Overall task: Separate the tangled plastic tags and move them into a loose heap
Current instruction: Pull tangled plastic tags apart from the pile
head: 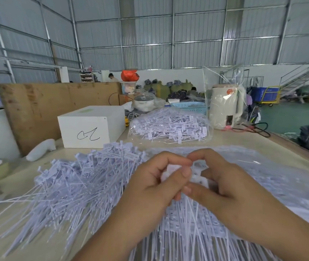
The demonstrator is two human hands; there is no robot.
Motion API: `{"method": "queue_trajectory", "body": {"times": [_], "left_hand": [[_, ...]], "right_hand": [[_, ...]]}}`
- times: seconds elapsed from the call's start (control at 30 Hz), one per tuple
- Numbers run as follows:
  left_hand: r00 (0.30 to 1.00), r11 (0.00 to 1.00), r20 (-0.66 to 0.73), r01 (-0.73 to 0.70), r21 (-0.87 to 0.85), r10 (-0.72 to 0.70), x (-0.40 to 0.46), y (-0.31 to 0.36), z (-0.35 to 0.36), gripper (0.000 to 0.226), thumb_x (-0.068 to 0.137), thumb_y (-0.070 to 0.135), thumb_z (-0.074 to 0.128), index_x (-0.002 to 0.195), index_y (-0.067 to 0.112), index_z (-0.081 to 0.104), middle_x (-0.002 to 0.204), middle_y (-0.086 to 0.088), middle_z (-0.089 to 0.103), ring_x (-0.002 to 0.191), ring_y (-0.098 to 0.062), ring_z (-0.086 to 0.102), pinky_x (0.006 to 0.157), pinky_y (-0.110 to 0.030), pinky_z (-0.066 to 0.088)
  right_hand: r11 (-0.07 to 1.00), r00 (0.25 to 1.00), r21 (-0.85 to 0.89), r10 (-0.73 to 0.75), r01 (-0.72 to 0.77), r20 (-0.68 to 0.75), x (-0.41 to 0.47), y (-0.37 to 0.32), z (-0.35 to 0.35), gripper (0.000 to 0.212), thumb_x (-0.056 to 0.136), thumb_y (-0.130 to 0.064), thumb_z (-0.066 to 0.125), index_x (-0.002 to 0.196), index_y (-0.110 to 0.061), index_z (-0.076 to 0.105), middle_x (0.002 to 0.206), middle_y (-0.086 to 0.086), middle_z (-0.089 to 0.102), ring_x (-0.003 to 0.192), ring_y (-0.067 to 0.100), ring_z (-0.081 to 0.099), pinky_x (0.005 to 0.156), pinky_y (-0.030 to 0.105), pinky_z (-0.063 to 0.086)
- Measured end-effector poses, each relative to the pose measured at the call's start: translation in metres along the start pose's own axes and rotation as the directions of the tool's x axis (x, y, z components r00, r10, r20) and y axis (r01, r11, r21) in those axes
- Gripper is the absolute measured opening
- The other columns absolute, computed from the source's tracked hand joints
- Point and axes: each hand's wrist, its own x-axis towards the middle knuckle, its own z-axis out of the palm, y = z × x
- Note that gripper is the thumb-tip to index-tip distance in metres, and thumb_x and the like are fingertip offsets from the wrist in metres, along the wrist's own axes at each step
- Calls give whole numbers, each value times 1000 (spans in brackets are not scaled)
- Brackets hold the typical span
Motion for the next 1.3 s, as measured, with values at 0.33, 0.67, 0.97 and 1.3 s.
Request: {"method": "queue_trajectory", "body": {"times": [0.33,0.67,0.97,1.3], "left_hand": [[994,998,-106,5,58,1,3,0,-4,9,78,34,65,83,36,71,49,5,53,45,-6,48,46,-16,38],[996,998,-86,36,55,-31,3,-1,-3,3,80,36,73,82,34,71,51,8,54,45,-6,50,46,-14,38],[989,999,-139,52,-14,-54,4,0,0,15,71,45,61,78,34,69,46,3,51,45,-9,43,46,-16,37],[946,994,-319,27,-104,-59,4,2,1,6,76,36,65,75,33,70,46,1,52,42,-10,42,43,-16,36]], "right_hand": [[981,991,183,50,-72,124,-1,-1,-17,33,72,-59,61,93,-33,63,66,2,57,55,26,44,53,41,36],[993,977,51,95,-107,192,-1,1,-24,26,90,-41,64,79,-17,62,53,-11,39,50,12,35,52,27,30],[989,1000,149,15,-17,18,0,-4,-11,27,93,-27,62,66,-32,57,49,-12,34,45,6,29,45,18,26],[979,890,200,58,38,-451,2,-1,-25,38,80,-51,58,70,-15,53,53,-1,37,47,8,35,44,27,29]]}}
